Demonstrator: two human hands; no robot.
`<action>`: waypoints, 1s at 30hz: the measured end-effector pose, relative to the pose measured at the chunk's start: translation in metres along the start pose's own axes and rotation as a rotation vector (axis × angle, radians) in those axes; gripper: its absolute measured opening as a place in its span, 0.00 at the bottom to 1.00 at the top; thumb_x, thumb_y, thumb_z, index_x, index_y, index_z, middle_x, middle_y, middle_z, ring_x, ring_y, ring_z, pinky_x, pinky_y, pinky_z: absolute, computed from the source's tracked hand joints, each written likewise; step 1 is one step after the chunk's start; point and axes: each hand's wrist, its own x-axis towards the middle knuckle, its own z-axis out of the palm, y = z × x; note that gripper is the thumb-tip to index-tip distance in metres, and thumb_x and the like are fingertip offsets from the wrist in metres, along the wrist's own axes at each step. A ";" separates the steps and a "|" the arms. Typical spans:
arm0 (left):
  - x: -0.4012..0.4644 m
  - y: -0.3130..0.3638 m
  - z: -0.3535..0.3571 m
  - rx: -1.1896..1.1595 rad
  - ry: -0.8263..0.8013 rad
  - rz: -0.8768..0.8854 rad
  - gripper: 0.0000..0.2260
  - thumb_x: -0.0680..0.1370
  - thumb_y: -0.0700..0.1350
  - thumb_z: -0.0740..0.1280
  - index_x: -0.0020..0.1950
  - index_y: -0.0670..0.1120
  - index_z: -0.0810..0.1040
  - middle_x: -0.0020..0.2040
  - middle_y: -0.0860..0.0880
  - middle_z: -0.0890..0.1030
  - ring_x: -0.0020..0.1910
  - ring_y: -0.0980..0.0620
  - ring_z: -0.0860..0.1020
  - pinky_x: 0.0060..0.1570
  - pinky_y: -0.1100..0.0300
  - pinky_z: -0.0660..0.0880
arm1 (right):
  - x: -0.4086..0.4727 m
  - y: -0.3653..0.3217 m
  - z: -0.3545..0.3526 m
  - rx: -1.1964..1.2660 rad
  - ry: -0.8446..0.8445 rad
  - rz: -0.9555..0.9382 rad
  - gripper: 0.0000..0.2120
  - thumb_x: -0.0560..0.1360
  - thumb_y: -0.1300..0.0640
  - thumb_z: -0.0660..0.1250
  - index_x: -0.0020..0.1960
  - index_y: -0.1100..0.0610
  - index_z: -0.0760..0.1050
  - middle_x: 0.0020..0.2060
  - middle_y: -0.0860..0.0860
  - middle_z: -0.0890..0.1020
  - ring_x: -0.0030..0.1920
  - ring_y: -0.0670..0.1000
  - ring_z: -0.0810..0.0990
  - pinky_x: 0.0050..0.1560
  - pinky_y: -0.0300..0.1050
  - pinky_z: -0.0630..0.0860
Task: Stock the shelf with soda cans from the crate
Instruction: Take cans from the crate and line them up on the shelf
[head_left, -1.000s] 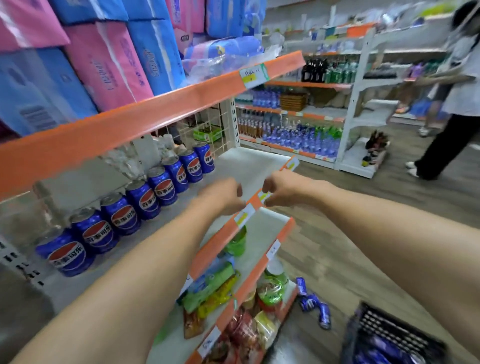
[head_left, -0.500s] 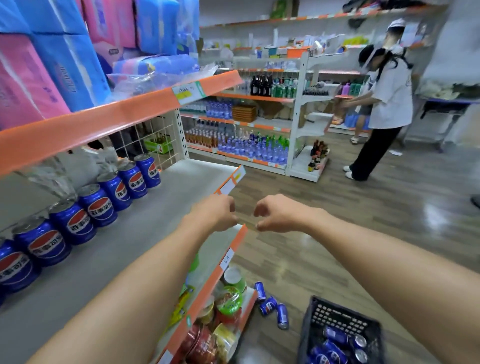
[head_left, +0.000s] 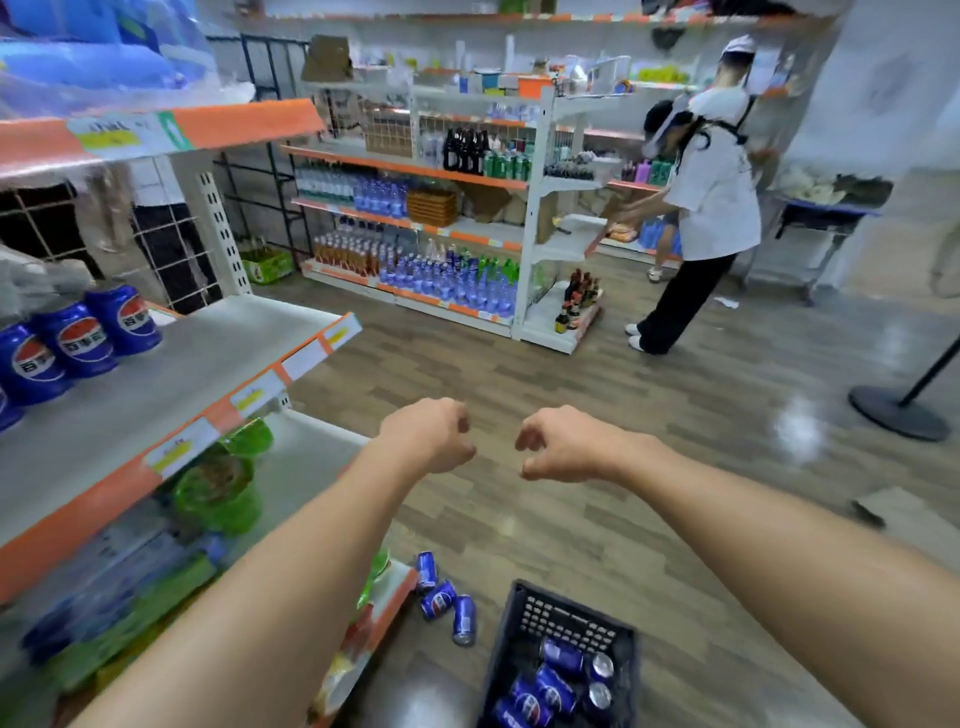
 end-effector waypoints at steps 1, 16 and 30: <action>0.003 0.009 0.005 -0.001 -0.001 -0.017 0.17 0.76 0.56 0.67 0.63 0.55 0.77 0.61 0.50 0.81 0.61 0.46 0.78 0.57 0.55 0.76 | -0.001 0.012 -0.001 -0.007 -0.011 -0.006 0.19 0.73 0.50 0.70 0.62 0.53 0.79 0.57 0.52 0.81 0.58 0.53 0.79 0.57 0.43 0.75; -0.013 0.020 0.044 -0.028 -0.057 -0.194 0.16 0.75 0.55 0.66 0.61 0.55 0.77 0.57 0.50 0.81 0.57 0.48 0.79 0.56 0.54 0.78 | -0.001 0.063 0.018 0.006 -0.123 -0.112 0.20 0.75 0.51 0.70 0.65 0.55 0.77 0.61 0.52 0.80 0.61 0.53 0.78 0.57 0.43 0.74; 0.012 0.046 0.047 -0.054 -0.013 -0.370 0.16 0.76 0.55 0.66 0.62 0.55 0.76 0.59 0.51 0.82 0.59 0.47 0.79 0.58 0.52 0.77 | 0.058 0.099 0.022 -0.141 -0.193 -0.305 0.21 0.74 0.47 0.70 0.66 0.52 0.76 0.60 0.51 0.80 0.58 0.53 0.79 0.57 0.46 0.77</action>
